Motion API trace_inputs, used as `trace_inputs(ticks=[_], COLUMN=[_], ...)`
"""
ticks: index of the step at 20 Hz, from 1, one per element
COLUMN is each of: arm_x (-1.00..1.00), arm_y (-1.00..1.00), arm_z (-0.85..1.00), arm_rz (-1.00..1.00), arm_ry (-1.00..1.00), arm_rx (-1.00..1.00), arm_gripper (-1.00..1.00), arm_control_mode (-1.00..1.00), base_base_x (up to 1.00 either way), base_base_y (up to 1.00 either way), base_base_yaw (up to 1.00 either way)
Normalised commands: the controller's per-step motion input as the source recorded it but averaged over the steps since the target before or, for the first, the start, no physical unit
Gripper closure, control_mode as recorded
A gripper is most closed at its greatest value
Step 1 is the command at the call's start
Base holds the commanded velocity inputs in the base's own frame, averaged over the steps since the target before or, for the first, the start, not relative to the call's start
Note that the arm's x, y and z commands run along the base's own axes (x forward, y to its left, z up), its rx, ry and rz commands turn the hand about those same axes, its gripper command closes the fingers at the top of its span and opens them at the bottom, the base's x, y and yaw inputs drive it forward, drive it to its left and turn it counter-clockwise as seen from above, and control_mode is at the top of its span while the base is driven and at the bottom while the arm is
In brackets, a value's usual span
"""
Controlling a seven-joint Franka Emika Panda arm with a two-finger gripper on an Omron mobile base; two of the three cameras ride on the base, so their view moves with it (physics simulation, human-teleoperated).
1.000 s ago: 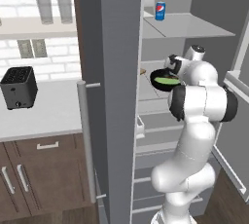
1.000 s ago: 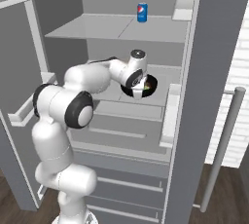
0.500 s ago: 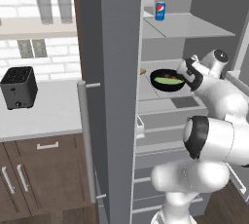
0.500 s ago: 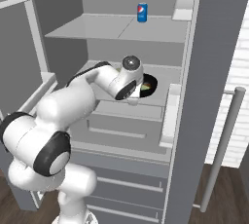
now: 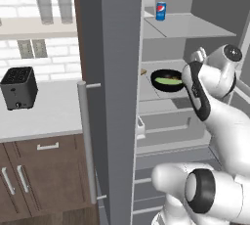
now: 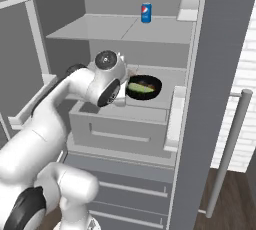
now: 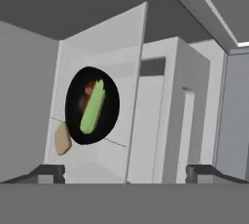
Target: Pick the chicken drumstick and corn from their plates and place them in the bowl. Then put the bowl in the fridge.
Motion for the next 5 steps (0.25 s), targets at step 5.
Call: trace_inputs(ticks=[5], arm_x=[-0.83], arm_y=[0.33], arm_z=[0.48], arm_rz=[0.01], arm_ry=[-0.05], arm_rx=[-0.01], arm_gripper=[-1.00], arm_control_mode=[-1.00], base_base_x=[0.00], base_base_y=[0.00], base_base_yaw=[0.00])
